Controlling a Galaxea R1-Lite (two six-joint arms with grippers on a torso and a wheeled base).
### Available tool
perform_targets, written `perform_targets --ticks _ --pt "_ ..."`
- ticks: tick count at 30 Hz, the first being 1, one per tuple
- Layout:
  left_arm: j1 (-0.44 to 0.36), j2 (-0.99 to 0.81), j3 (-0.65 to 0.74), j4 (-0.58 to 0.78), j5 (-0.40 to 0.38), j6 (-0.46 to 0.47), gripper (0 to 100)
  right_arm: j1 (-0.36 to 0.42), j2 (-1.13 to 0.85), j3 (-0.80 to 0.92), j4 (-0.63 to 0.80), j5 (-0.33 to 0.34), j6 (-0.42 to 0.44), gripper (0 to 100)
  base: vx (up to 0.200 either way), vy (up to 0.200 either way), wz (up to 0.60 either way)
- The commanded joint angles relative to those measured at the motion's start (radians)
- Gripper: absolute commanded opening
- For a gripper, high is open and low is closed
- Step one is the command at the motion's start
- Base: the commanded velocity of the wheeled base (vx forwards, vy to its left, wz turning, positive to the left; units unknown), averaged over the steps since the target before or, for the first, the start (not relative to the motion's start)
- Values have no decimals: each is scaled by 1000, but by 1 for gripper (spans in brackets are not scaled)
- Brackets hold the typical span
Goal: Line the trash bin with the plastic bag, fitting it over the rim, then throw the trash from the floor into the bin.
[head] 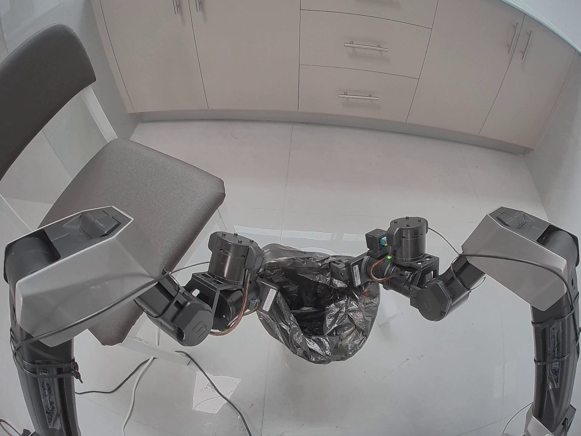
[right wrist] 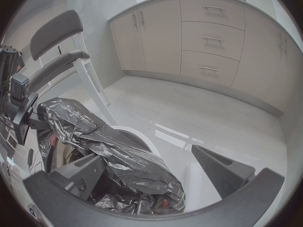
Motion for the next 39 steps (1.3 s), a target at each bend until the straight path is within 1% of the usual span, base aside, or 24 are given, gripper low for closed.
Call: perform_targets --ticks 1,5,6,7,10,15,21,24,26,33,39 --pt "5 38 -28 3 30 29 0 -9 9 -18 0 0 0 100 0 0 0" --pt "-3 50 -44 3 90 63 0 -12 14 -21 0 0 1 100 0 0 0" --pt "-3 50 -44 3 90 63 0 -12 14 -21 0 0 1 100 0 0 0" --pt "-14 61 -49 0 116 67 0 -12 21 -22 -4 0 1 100 0 0 0" --pt "-17 65 -77 7 144 69 0 -13 24 -31 -4 0 0 100 0 0 0" --pt "-11 79 -98 5 147 81 0 -13 34 -47 -5 0 0 100 0 0 0" --pt "17 122 -129 -1 147 121 0 -12 72 -96 -4 -3 0 100 0 0 0" --pt "22 137 -150 5 147 127 0 -13 110 -166 3 -44 -11 100 0 0 0" --pt "23 145 -163 7 147 129 0 -16 130 -205 9 -57 -16 100 0 0 0" --pt "28 160 -182 10 147 135 0 -21 159 -254 12 -60 -17 100 0 0 0" --pt "29 157 -201 43 147 138 0 -43 190 -332 79 -58 -17 100 0 0 0"
